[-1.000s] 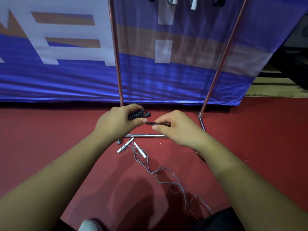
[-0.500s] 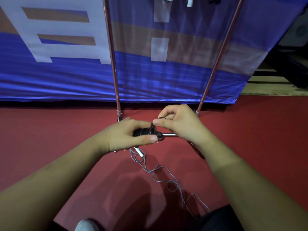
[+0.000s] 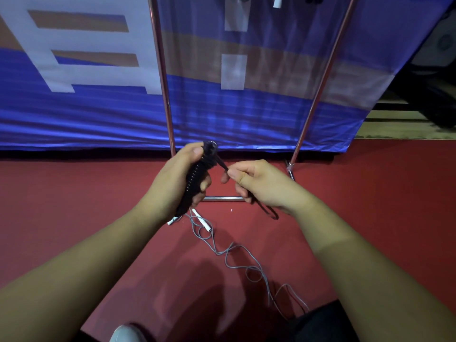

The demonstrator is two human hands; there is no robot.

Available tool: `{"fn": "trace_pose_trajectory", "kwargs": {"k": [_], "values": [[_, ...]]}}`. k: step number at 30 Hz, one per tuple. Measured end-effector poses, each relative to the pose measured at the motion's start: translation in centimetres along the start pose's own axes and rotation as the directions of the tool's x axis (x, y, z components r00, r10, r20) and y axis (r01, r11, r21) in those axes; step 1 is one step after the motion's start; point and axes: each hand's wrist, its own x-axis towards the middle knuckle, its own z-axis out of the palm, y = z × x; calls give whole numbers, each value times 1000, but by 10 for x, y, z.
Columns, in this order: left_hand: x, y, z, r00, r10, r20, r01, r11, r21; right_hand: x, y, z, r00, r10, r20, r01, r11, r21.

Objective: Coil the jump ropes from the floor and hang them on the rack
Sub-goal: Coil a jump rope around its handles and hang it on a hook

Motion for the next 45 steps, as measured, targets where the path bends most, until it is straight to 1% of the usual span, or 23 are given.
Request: {"fn": "trace_pose_trajectory", "kwargs": {"k": [1,3,6,9,12,14,16,18,20,22,23,27,28,29,30,32,35,37,39,41,42,44,45], "values": [[1,1,1,999,-9,35,13,995,-99,0,1,1,1000,1,-4,-1,1000,-4],[-1,5,2,992,-42,118,67,974,-216,-1,3,3,1000,27,-4,-27,1000,16],[-4,9,1,978,-98,183,154,935,-320,-1,5,1,997,69,-26,-69,998,9],[-3,10,-2,975,-118,187,180,915,-360,0,8,-5,994,78,-70,-81,996,-33],[3,8,-10,981,-118,156,159,945,-286,-1,10,-10,994,85,-64,-91,990,-103],[6,6,-16,990,-113,79,127,971,-202,-2,7,-11,995,68,-79,-79,985,-154],[7,6,-20,996,-87,-19,85,994,-72,-4,1,-11,992,7,-125,-32,979,-203],[7,7,-18,993,-51,-105,65,990,125,-5,-8,-7,986,-98,-137,51,948,-316],[7,6,-15,992,34,-125,18,919,393,-6,-14,-1,987,-140,-80,99,917,-387],[9,1,-15,994,84,-73,-22,794,607,-6,-16,4,990,-136,-25,109,879,-464],[10,-2,-18,996,76,-40,-28,729,684,-5,-17,5,991,-133,-14,109,861,-497],[11,-9,-23,998,-9,65,-56,391,919,-6,-17,0,990,-135,-35,98,849,-519],[10,-8,-22,994,-26,103,-89,326,941,-6,-17,-2,989,-143,-42,100,846,-524],[7,-6,-19,987,-51,150,-128,298,946,-7,-18,-4,988,-149,-50,102,847,-521],[4,-5,-16,976,-81,203,-171,299,939,-8,-18,-6,986,-155,-58,105,856,-506],[1,-3,-15,942,-133,308,-246,351,903,-11,-19,-7,982,-169,-81,112,877,-467],[-1,-1,-15,917,-170,362,-262,427,865,-12,-19,-7,972,-195,-134,126,906,-404],[-3,-2,-13,923,-143,357,-265,437,860,-10,-18,-6,969,-193,-155,129,929,-348],[-4,-2,-12,921,-77,382,-303,473,827,-8,-15,-6,975,-139,-173,103,973,-205],[-6,-1,-14,919,-46,392,-297,573,764,-6,-12,-5,984,-81,-159,80,997,-10],[-9,0,-14,922,-45,385,-266,649,713,-4,-11,-4,987,-53,-151,69,993,101],[-13,2,-13,934,-58,352,-158,819,552,-2,-10,-3,991,18,-133,23,954,300],[-14,3,-11,941,-53,333,-114,880,461,-1,-11,-2,991,55,-125,-7,935,355]]}}
